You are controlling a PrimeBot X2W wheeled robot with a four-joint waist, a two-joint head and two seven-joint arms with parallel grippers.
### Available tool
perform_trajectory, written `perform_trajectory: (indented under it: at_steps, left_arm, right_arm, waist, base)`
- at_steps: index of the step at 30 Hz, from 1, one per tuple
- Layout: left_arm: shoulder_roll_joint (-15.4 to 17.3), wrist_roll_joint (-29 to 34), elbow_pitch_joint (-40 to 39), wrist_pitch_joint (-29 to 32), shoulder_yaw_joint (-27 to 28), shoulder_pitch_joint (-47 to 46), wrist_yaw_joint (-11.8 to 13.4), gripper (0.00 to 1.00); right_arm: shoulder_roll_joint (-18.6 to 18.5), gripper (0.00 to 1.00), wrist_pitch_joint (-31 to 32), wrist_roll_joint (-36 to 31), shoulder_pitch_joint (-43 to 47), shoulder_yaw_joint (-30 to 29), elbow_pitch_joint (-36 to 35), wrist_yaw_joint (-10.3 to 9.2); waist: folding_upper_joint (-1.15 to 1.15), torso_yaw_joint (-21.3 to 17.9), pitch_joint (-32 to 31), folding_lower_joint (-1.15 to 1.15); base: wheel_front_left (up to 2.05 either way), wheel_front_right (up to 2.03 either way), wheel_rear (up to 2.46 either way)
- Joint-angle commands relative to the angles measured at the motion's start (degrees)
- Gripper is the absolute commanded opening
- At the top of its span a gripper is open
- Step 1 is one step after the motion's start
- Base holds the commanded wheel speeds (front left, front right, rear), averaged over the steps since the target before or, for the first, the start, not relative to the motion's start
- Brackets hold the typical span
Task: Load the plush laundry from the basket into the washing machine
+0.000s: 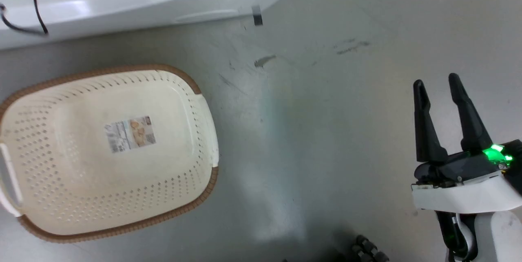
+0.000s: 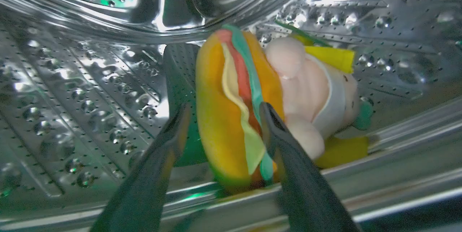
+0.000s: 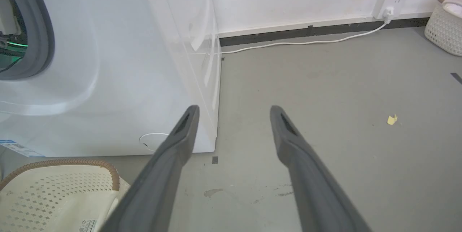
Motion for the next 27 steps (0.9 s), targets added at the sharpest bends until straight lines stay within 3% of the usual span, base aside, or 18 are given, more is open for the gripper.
perform_trajectory:
  at_steps: [1, 16, 21, 27]
  left_arm:
    - [-0.59, -0.49, 0.57, -1.34, -0.3, 1.52, -0.36, 1.0]
    - [-8.03, -5.45, 1.96, -19.96, -2.38, 21.88, -1.06, 1.0]
    - [-9.71, -7.37, -6.36, -22.22, -0.51, 32.45, 0.37, 1.0]
    - [-10.98, -8.45, -24.07, -22.29, 2.82, 49.73, 2.74, 1.0]
  right_arm:
    - [0.02, 1.0, -0.26, -0.59, -0.68, -0.36, -0.07, -0.05]
    - [0.02, 1.0, -0.26, -7.85, 2.34, -2.65, 0.76, -0.05]
    - [0.02, 1.0, -0.26, -9.61, 4.02, -2.89, 1.79, -0.05]
    - [0.02, 1.0, -0.26, -10.34, 6.31, -3.15, 2.36, -0.05]
  waist:
    - [0.0, 1.0, -2.32, 0.0]
    - [0.0, 9.21, -24.11, 0.0]
    - [0.0, 12.18, -30.76, 0.0]
    - [0.0, 15.08, -36.42, 0.0]
  base:
    - [0.0, 0.0, 0.0]
    - [0.0, 0.0, 0.0]
    - [0.0, 0.0, 0.0]
    - [0.0, 0.0, 0.0]
